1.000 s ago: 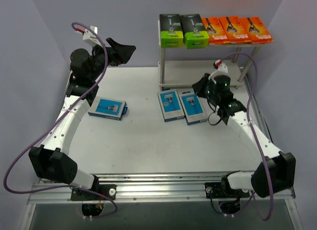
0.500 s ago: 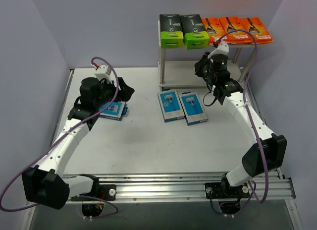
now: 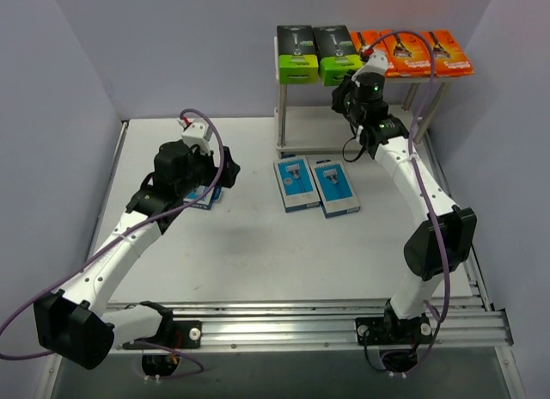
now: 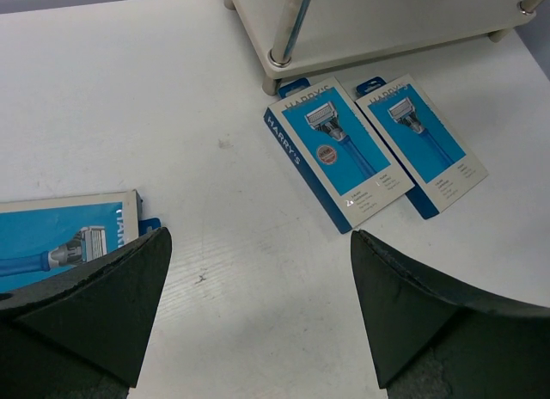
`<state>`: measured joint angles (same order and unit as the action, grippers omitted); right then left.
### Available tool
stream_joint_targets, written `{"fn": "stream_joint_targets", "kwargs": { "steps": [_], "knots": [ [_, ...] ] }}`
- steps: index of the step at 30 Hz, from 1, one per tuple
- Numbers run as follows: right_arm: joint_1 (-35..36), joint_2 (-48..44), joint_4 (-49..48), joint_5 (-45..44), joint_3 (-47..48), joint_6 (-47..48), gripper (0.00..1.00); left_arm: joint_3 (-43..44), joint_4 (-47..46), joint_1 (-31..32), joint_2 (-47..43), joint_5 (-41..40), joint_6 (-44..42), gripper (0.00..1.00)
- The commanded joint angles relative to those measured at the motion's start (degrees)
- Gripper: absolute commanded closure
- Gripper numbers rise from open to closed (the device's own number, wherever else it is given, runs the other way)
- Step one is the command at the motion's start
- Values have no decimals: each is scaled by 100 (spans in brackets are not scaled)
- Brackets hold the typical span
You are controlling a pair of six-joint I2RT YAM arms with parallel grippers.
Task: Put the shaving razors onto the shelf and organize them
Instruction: Place the shaving razor onto shelf
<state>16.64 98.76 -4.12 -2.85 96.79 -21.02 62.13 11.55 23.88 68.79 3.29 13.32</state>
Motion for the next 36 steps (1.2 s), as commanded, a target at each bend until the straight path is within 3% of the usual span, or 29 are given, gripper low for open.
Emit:
{"fn": "stream_joint_targets", "kwargs": {
  "steps": [1,12,36],
  "knots": [
    [58,134,-98,-145,497,150,100,63,40,82,-138,-276,-172,6],
    [137,600,8,-101,1148,212,100,133,154,178,-112,-505,-269,6],
    [146,882,52,30,1377,142,99,98,146,222,-173,-689,-339,6]
  ]
}}
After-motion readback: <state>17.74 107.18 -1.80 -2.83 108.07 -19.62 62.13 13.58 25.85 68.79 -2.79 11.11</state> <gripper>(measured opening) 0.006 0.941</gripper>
